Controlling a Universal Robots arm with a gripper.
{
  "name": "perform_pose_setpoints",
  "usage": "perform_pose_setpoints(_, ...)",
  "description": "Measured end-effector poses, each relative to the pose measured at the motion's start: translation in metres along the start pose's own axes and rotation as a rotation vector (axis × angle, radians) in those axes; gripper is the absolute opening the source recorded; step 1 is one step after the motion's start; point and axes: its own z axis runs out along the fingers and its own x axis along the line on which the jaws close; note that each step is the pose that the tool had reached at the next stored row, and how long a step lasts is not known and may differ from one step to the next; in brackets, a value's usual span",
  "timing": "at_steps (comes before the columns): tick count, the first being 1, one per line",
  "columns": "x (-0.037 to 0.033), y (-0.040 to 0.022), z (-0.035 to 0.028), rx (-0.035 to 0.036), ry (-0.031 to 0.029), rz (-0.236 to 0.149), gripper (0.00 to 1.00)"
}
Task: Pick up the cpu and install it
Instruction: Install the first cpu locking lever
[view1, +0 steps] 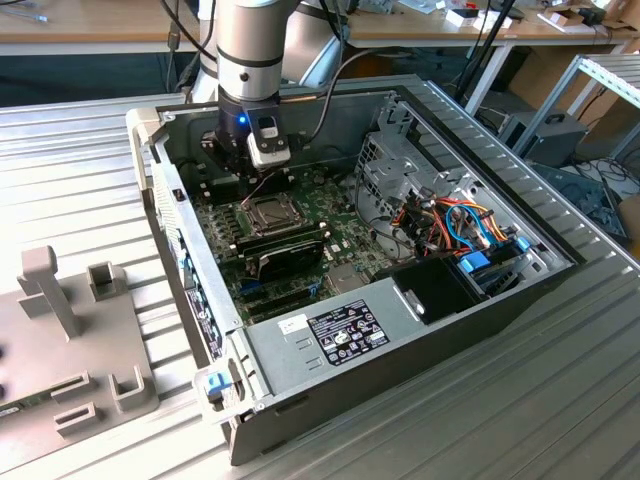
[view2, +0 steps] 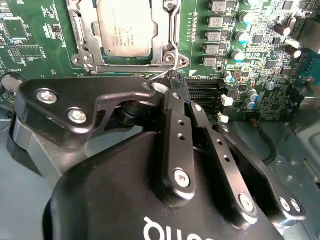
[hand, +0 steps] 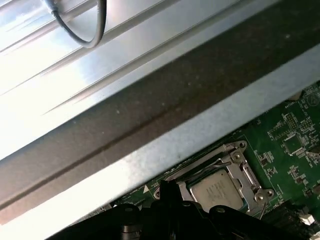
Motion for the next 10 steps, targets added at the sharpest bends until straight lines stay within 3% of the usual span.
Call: perform_pose_setpoints(10, 0.0000, 0.0000, 0.0000, 0.0000, 0.0000, 0.000, 0.11)
